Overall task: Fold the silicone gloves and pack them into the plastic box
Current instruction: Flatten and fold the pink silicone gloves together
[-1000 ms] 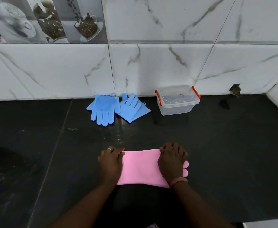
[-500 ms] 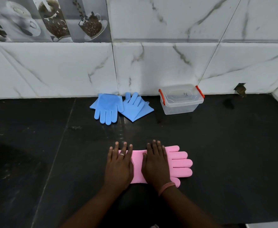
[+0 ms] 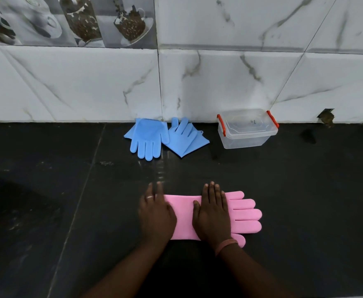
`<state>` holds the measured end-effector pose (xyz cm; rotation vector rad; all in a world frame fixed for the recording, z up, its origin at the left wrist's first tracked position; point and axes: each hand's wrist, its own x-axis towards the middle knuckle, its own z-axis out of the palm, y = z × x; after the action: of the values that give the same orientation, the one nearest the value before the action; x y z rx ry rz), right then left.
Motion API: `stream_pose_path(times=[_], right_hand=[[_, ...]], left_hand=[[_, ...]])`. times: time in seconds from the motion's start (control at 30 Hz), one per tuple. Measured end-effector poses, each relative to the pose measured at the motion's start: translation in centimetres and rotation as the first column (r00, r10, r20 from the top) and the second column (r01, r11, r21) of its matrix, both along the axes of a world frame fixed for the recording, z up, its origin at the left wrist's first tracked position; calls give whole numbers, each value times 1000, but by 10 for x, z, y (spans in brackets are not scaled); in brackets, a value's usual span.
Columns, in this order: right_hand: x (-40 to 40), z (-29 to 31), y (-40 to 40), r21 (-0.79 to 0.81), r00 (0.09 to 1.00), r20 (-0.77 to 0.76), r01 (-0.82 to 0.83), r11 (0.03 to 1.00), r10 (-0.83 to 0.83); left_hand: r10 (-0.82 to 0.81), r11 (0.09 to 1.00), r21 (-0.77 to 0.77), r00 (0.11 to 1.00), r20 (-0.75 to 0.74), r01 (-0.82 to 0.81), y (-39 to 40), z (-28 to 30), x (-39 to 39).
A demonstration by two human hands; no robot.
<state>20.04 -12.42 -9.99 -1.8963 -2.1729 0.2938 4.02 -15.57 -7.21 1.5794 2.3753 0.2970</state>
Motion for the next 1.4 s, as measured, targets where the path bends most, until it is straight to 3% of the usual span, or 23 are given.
stream_pose_path(times=[0.07, 0.2, 0.4, 0.5, 0.6, 0.73, 0.83, 0.93, 1.0, 1.07, 1.17, 1.33, 1.37, 1.4], right_hand=[[-10, 7, -3, 15, 991, -131, 34, 999, -32], [-47, 18, -20, -26, 873, -480, 88, 996, -90], [-49, 16, -30, -63, 874, -478, 67, 996, -89], [-51, 22, -30, -90, 801, -585, 88, 992, -124], [-47, 27, -29, -150, 726, -667, 90, 985, -168], [-42, 32, -29, -174, 669, -722, 76, 982, -179], [-38, 30, -27, -197, 614, -763, 78, 977, -203], [-34, 25, -25, -205, 553, -805, 81, 975, -215], [-33, 23, -20, -232, 508, -826, 86, 969, -243], [-28, 22, -15, -280, 450, -843, 97, 955, -293], [-12, 34, -11, -349, 400, -851, 53, 936, -340], [23, 63, -5, -496, 80, -868, -124, 859, -490], [31, 66, -4, -527, 92, -849, -94, 845, -520], [40, 70, -4, -585, 33, -810, -103, 805, -585]], left_hand=[[134, 989, -69, 989, 55, -131, -2, 7, -14], [139, 974, -191, 985, 105, -117, -2, 11, -26], [129, 960, -263, 987, 96, -100, 5, 17, -26], [182, 975, -179, 929, 322, -129, 7, 16, -25], [297, 952, -229, 793, 531, -202, 11, 22, -22], [438, 893, -386, 642, 630, -231, 14, 29, -23], [568, 823, -503, 348, 746, -265, 12, 42, -28], [639, 764, -635, 3, 769, -115, 10, 63, -22], [635, 763, -641, -95, 767, -77, 10, 76, -16], [606, 786, -614, -110, 788, -72, 11, 85, -6], [542, 834, -542, -32, 840, -103, 16, 99, 14], [356, 932, -362, 177, 917, 1, 31, 102, 75], [325, 940, -339, 213, 921, 30, 32, 101, 90], [314, 941, -334, 231, 921, 52, 32, 99, 104]])
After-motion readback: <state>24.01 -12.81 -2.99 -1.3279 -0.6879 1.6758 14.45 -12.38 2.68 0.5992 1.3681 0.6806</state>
